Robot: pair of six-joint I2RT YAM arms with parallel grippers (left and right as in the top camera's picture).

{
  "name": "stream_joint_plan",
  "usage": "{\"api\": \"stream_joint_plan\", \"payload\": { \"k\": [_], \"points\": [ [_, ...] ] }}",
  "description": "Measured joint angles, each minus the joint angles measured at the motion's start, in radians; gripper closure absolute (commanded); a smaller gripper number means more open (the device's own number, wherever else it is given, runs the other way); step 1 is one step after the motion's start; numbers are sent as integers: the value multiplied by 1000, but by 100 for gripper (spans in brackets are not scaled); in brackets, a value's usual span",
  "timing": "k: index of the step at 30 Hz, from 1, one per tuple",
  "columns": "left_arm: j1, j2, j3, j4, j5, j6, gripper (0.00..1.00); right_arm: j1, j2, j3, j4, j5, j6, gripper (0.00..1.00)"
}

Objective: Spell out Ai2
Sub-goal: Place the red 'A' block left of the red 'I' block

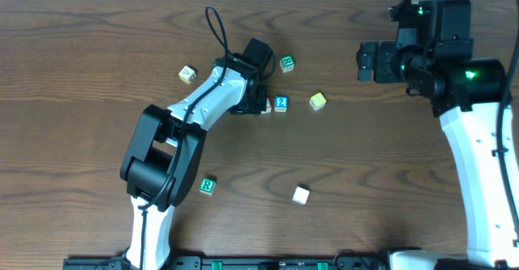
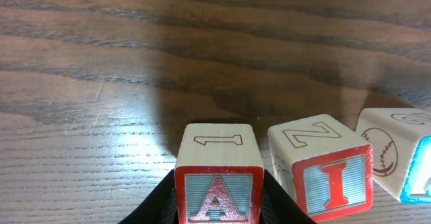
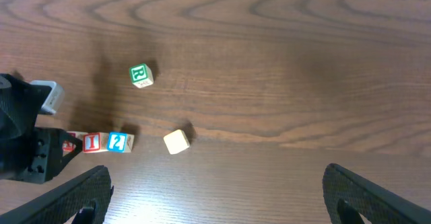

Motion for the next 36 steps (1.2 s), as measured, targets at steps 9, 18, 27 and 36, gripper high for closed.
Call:
{"api": "stream_joint_plan", "payload": {
  "k": [9,18,27,36],
  "points": [
    [0,1,0,1,0,-6,54,0,0,0,0,0,0,1],
    [0,1,0,-28,0,-8,50,0,0,0,0,0,0,1],
    [0,1,0,-126,19,-10,49,0,0,0,-1,-5,8,1],
    [0,-81,24,-153,29,-14,94,0,0,-5,-18,-58,13,94]
  ]
}}
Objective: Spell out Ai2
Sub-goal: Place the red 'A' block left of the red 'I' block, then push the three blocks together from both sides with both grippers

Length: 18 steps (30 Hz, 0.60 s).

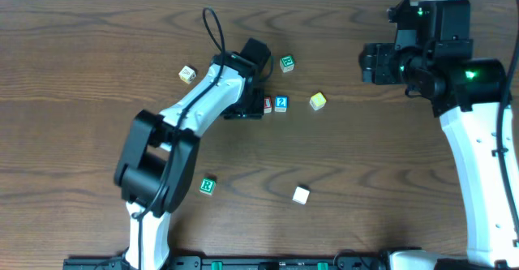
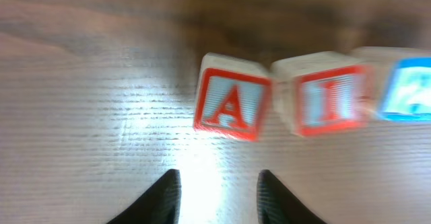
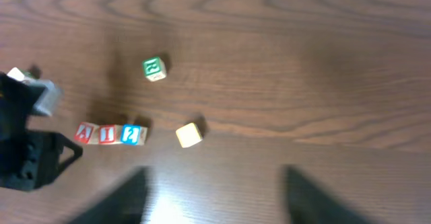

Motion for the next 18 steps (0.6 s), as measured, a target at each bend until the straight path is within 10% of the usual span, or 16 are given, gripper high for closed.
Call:
{"api": "stream_joint_plan", "payload": {
  "k": [18],
  "points": [
    [79,-37,23,19,-40,-75,95,218,332,-214,238,-289,34,99]
  ]
}}
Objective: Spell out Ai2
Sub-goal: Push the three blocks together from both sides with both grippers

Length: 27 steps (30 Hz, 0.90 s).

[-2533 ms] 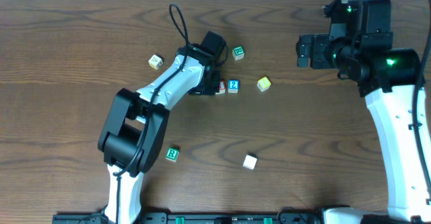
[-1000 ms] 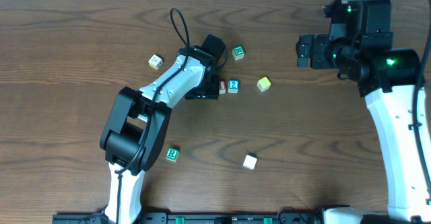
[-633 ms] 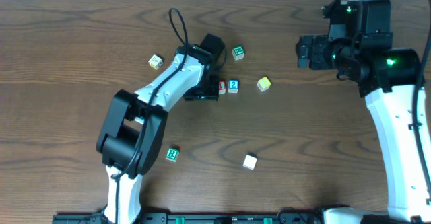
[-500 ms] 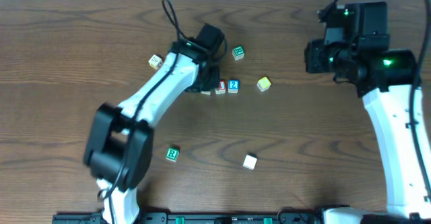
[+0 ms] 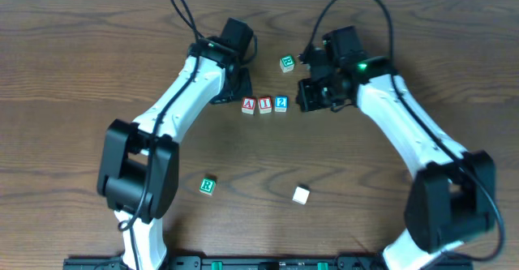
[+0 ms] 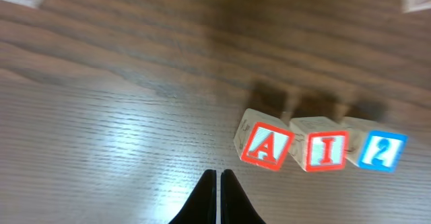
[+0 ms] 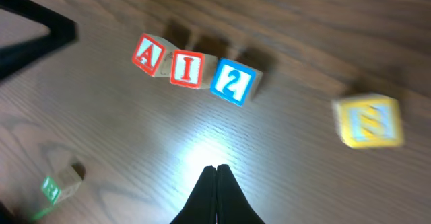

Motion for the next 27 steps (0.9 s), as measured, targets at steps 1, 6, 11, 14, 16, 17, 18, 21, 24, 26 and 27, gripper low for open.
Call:
{"api": "stream_joint_plan", "payload": {
  "k": [1,6,11,14,16,17,18,21,24,26,27],
  "points": [
    [1,9,-2,0,8,-6,95,5,17,0,10,-4,10,99],
    [47,22,-15,21,75,-20,95,5,98,0,23,-13,53,99],
    [108,22,-76,85,124,-43,95,-12,139,0,47,-35,68,99],
    [110,22,-156,170,160,-70,95,-11,172,0,72,-46,73,99],
    [106,22,-191,217,180,-89,95,-12,185,0,88,-49,76,99],
    [105,22,-197,233,190,-93,95,-12,187,0,95,-49,76,99],
    [105,22,-202,248,198,-99,94,-12,187,0,101,-47,76,99],
    [105,22,-203,277,209,-118,94,-12,187,0,112,-34,76,99],
    [105,22,-203,291,213,-129,95,-12,187,0,123,-16,76,98],
    [105,22,-205,311,215,-141,94,-12,188,0,135,-2,78,99],
    [105,23,-205,318,217,-147,94,-12,188,0,140,7,80,99]
  ]
}}
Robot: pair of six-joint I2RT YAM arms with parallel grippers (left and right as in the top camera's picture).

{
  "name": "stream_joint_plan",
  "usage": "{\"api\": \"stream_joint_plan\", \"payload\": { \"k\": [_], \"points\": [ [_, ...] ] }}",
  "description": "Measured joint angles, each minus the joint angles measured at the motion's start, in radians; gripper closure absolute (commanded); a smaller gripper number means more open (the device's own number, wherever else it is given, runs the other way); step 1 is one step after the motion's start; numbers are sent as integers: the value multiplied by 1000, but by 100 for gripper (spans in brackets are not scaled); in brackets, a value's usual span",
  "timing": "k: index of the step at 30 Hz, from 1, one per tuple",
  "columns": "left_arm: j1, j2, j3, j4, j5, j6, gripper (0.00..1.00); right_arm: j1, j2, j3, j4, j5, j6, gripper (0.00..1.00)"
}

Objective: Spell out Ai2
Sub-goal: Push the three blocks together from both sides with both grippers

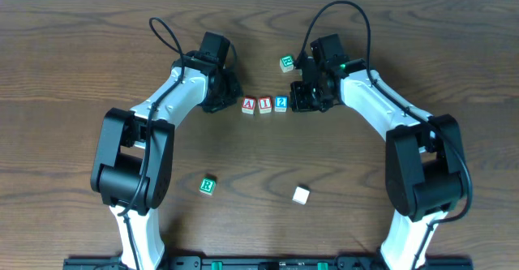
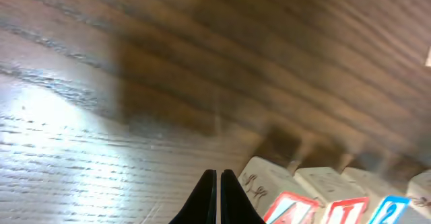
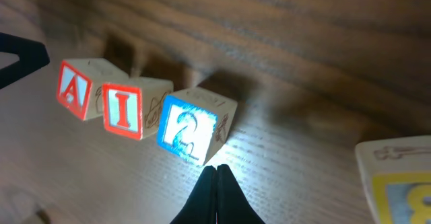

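Three blocks stand in a row: red A (image 1: pixel 249 104), red I (image 1: pixel 265 105) and blue 2 (image 1: pixel 280 103). My left gripper (image 1: pixel 235 102) is shut and empty, low over the table just left of the A (image 2: pixel 286 207); its tips (image 2: pixel 217 196) point beside that block. My right gripper (image 1: pixel 294 105) is shut and empty too, just right of the 2 (image 3: pixel 192 126), with its tips (image 3: pixel 215 183) near that block's lower corner. The right wrist view also shows the I (image 3: pixel 128 106) and the A (image 3: pixel 77 86).
A green block (image 1: pixel 286 62) lies behind the row. A yellow block (image 3: pixel 397 177) sits right of the 2, hidden under the right arm in the overhead view. A green R block (image 1: pixel 208 185) and a white block (image 1: pixel 301 194) lie nearer the front.
Both shut grippers have dropped lower and closer to the ends of the row: the left to the A, the right to the 2. The three blocks stand where they were.
The left gripper first held the A beside the I, with the right arm far off to the right. Then the left was open and back from the freed A. Then both were shut, the right having come over by the 2. Now both flank the row.
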Motion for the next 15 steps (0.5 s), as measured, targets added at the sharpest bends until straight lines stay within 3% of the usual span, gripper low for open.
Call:
{"api": "stream_joint_plan", "payload": {
  "k": [15],
  "points": [
    [0,39,-2,41,56,-55,94,0,32,0,40,44,36,98]
  ]
}}
